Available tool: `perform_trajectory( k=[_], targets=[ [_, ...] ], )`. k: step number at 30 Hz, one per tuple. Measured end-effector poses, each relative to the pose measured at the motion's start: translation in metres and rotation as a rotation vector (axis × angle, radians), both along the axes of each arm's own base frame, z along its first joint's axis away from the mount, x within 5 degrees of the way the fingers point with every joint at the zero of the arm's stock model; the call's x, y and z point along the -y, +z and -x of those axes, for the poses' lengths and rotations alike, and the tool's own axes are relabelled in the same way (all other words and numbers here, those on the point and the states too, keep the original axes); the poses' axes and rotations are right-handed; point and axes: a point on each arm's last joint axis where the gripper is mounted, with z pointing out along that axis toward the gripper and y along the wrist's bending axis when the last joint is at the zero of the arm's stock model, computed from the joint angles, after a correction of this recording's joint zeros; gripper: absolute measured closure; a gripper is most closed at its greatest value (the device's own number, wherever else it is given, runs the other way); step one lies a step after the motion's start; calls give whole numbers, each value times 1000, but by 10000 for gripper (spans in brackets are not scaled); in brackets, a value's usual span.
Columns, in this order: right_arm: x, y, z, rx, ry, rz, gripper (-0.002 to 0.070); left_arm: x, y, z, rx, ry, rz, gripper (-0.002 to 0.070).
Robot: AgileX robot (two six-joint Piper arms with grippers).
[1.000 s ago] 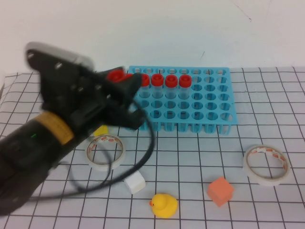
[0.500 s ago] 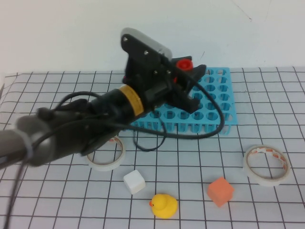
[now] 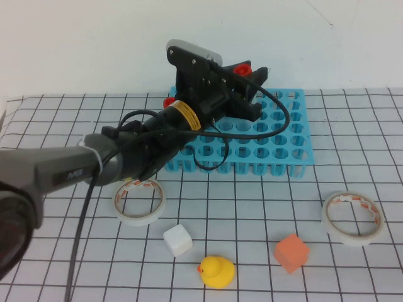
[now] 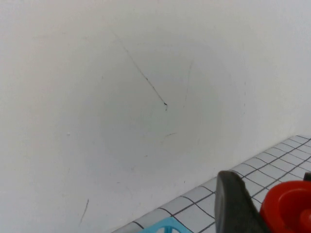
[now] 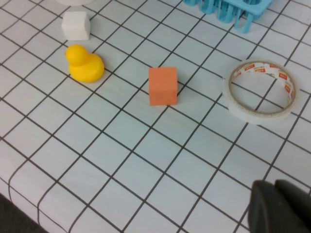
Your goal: Place the test tubes
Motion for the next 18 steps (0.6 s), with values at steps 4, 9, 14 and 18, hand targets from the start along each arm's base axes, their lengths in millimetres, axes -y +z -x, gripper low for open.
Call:
perform_trajectory(
  k=[4,9,14,18],
  targets=[
    [0,0,0,0,0,0,678,5,-7,-11,-3,-8,32,436],
    [0,0,0,0,0,0,678,12,-14,-24,-11,-20,67,436],
    [0,0,0,0,0,0,678,18,-21,-35,-12,-26,85,436],
    [0,0,0,0,0,0,678,21,-29,-40,-29,-21,28,436]
  ],
)
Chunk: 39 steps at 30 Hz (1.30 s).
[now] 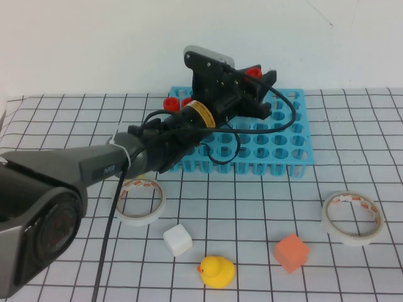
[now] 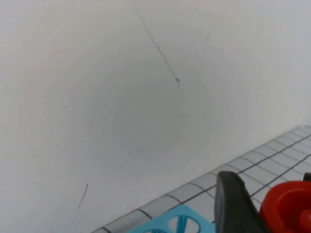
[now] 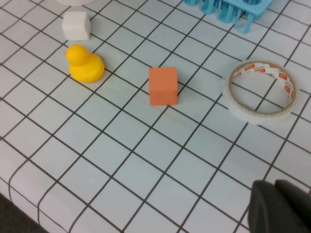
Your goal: Place the test tubes
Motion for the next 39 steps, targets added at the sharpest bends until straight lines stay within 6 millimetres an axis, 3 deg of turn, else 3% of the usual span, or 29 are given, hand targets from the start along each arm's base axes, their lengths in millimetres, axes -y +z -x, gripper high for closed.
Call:
perform_trajectory(
  k=[5,15,39],
  targets=[
    [0,0,0,0,0,0,678,4,-10,-5,-6,-9,-113,436],
    [0,0,0,0,0,0,678,7,-13,-7,11,-25,-132,436],
    [0,0,0,0,-1,-1,678,11,-4,-12,-5,-44,-230,435]
  ],
)
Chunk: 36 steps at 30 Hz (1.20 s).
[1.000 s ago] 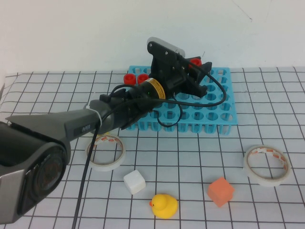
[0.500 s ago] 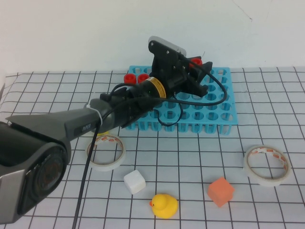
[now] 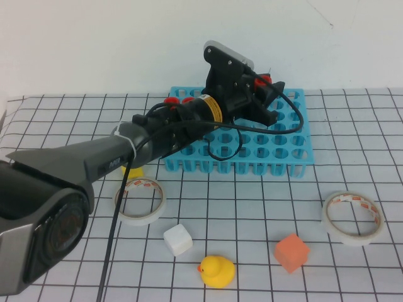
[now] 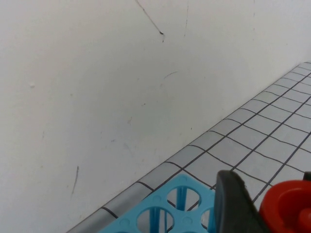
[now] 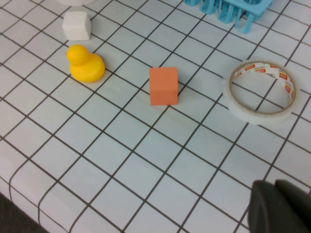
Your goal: Place the test tubes
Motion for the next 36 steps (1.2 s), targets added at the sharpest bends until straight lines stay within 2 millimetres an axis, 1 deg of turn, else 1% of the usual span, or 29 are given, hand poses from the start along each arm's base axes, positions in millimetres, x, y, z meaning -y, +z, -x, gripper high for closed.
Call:
perform_trajectory(
  k=[11,13,30,31,35,36],
  targets=[
    [0,0,0,0,0,0,678,3,-1,3,52,-57,-38,436],
    [0,0,0,0,0,0,678,4,-4,3,54,-61,-58,436],
    [0,0,0,0,0,1,678,3,-6,2,22,-44,-57,432],
    [0,0,0,0,0,1,678,3,-6,2,11,-43,-50,415],
    [0,0,0,0,0,1,678,2,-1,2,-15,-32,-36,300],
    [0,0,0,0,0,1,678,1,-1,2,-16,-28,-43,281]
  ],
)
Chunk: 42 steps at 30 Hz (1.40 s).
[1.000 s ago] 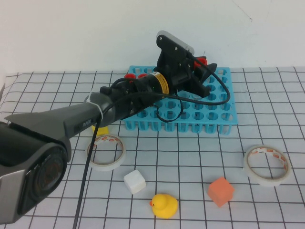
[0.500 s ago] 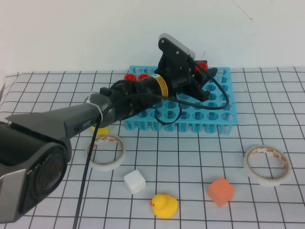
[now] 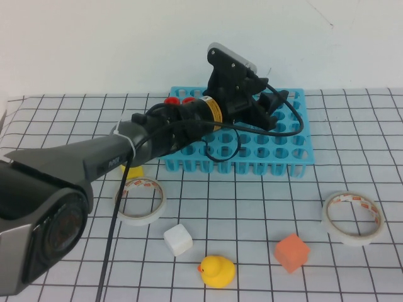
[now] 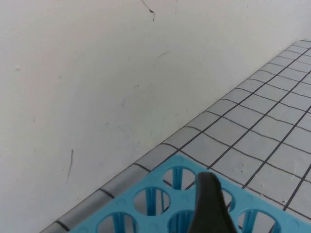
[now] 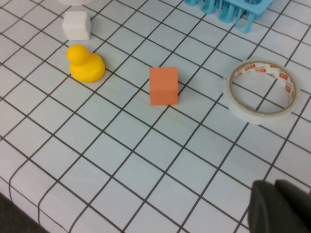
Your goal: Place the test tubes
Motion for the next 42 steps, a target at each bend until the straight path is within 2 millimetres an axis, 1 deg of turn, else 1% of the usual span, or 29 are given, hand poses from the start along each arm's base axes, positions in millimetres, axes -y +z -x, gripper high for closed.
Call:
perform_trajectory(
  k=[3,6,9,12,15,18,20,22,25,28,30,34,36,39,42],
  targets=[
    [0,0,0,0,0,0,678,-2,4,0,-1,19,-19,258],
    [0,0,0,0,0,0,678,-6,17,2,15,46,-55,255],
    [0,0,0,0,0,0,678,-10,44,7,74,63,-92,273],
    [0,0,0,0,0,0,678,-15,77,17,150,60,-124,339],
    [0,0,0,0,0,0,678,-21,112,30,208,48,-128,450],
    [0,0,0,0,0,0,678,-28,148,48,264,33,-137,585],
    [0,0,0,0,0,0,678,-34,172,62,312,16,-164,637],
    [0,0,0,0,0,0,678,-40,194,77,335,3,-177,658],
    [0,0,0,0,0,0,678,-53,226,102,342,-10,-154,669],
    [0,0,0,0,0,0,678,-74,258,126,365,13,-109,673],
    [0,0,0,0,0,0,678,-93,280,146,404,43,-84,674],
    [0,0,0,0,0,0,678,-128,304,178,455,115,-66,675],
    [0,0,0,0,0,0,678,-146,310,195,473,155,-67,675],
    [0,0,0,0,0,0,678,-170,309,217,480,215,-77,675],
    [0,0,0,0,0,0,678,-189,299,240,469,257,-97,675]
  ],
)
